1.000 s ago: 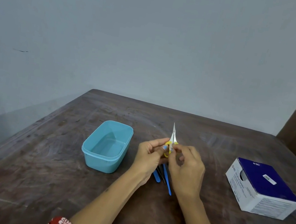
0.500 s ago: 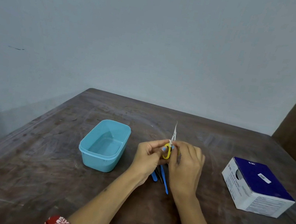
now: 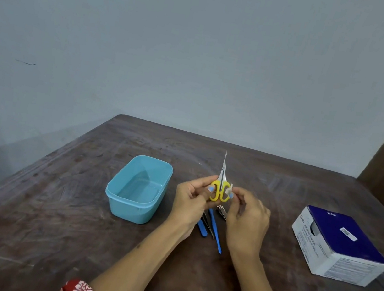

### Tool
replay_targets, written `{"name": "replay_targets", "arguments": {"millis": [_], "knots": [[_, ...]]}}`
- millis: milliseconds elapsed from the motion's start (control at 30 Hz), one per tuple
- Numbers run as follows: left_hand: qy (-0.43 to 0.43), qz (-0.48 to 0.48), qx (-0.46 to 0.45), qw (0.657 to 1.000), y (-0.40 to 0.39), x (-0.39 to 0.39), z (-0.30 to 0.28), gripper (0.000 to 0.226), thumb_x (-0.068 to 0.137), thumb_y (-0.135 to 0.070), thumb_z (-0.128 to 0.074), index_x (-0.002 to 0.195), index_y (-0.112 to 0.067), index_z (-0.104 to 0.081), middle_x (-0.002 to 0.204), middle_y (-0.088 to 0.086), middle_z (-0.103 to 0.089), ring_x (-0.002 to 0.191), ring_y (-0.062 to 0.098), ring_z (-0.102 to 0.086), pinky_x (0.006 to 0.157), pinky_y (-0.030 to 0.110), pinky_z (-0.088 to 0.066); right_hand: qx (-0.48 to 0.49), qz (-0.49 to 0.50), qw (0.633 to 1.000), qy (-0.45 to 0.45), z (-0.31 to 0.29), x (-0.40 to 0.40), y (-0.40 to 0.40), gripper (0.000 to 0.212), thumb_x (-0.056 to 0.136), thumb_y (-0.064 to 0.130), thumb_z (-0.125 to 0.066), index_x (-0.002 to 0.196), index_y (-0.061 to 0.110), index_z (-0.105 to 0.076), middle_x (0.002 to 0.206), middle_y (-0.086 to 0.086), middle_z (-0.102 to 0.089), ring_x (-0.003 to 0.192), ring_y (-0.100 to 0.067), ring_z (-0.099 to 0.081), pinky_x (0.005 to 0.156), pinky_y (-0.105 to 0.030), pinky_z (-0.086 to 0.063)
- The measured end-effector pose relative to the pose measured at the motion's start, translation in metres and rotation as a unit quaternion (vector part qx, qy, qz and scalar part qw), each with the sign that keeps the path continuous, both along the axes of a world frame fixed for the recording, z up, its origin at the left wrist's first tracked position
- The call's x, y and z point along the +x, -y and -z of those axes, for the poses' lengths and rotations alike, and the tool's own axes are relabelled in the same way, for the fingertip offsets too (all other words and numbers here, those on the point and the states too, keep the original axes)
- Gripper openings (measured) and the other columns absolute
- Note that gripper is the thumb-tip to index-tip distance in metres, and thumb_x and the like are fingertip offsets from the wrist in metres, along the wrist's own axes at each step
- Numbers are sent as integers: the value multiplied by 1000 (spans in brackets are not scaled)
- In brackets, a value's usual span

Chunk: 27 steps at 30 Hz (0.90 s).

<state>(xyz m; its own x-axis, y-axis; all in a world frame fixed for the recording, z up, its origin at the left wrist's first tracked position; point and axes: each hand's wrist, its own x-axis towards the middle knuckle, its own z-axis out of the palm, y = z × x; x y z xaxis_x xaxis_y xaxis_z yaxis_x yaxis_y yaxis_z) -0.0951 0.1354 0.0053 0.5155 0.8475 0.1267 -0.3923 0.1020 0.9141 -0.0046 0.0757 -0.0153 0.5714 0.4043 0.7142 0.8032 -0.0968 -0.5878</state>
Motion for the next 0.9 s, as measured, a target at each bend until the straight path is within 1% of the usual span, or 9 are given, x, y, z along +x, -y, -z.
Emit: {"name": "replay_targets", "arguments": {"millis": [100,200,267,367,433,533,667,767,900], "knots": [[-18,10,6,1000,1,1,0,26,91,5,-50,113,0,-63,93,10,-73,85,17,-71,73,26,-59,-7,10,999,31,-1,1,1,13,82,2,-66,88,13,-70,80,1,-70,73,-18,-58,79,-27,-31],[-36,19,17,999,4,3,1,27,91,4,-51,114,0,-63,99,13,-71,84,15,-71,71,23,-58,2,15,996,84,-3,2,0,14,82,8,-60,89,12,-71,84,-1,-70,79,-19,-60,80,-25,-30],[-21,17,13,1000,3,2,0,26,91,5,-50,113,-1,-63,94,10,-72,82,15,-71,70,23,-58,6,7,999,51,-3,1,0,14,84,6,-62,91,13,-71,83,0,-71,77,-19,-61,82,-29,-35],[-5,7,4,1000,-1,0,0,26,91,6,-50,112,0,-63,85,3,-74,81,15,-71,74,27,-59,-4,-9,1000,-16,-2,1,0,16,81,2,-67,92,13,-73,80,0,-72,71,-20,-63,79,-44,-50],[-25,7,12,1000,-1,1,0,26,91,5,-51,114,1,-62,92,9,-73,85,18,-71,76,29,-59,-5,-6,1000,2,-2,2,1,16,81,2,-67,91,13,-73,81,0,-72,74,-21,-63,80,-39,-47],[-48,13,22,999,1,2,0,27,91,4,-51,116,0,-62,104,18,-70,94,26,-69,77,28,-58,8,6,998,55,-4,2,1,17,81,3,-62,90,13,-72,84,0,-71,78,-19,-61,80,-24,-30],[-19,7,1,1000,-2,1,1,28,91,5,-51,116,1,-61,100,15,-71,91,23,-70,77,29,-59,10,-20,999,-23,-5,-1,2,16,83,4,-66,94,15,-73,84,2,-73,75,-16,-63,78,-33,-45],[-12,5,-2,1000,-3,0,2,27,90,5,-51,115,2,-61,91,7,-73,85,19,-71,77,30,-59,-8,-33,996,-85,-5,0,4,16,83,7,-66,94,14,-74,83,-1,-74,69,-10,-62,70,-25,-48],[-41,11,16,999,-1,2,2,27,91,4,-51,116,1,-62,101,17,-71,92,24,-69,77,29,-59,12,0,1000,9,-3,2,2,16,81,5,-65,90,14,-74,83,1,-73,76,-18,-62,78,-31,-40]]}}
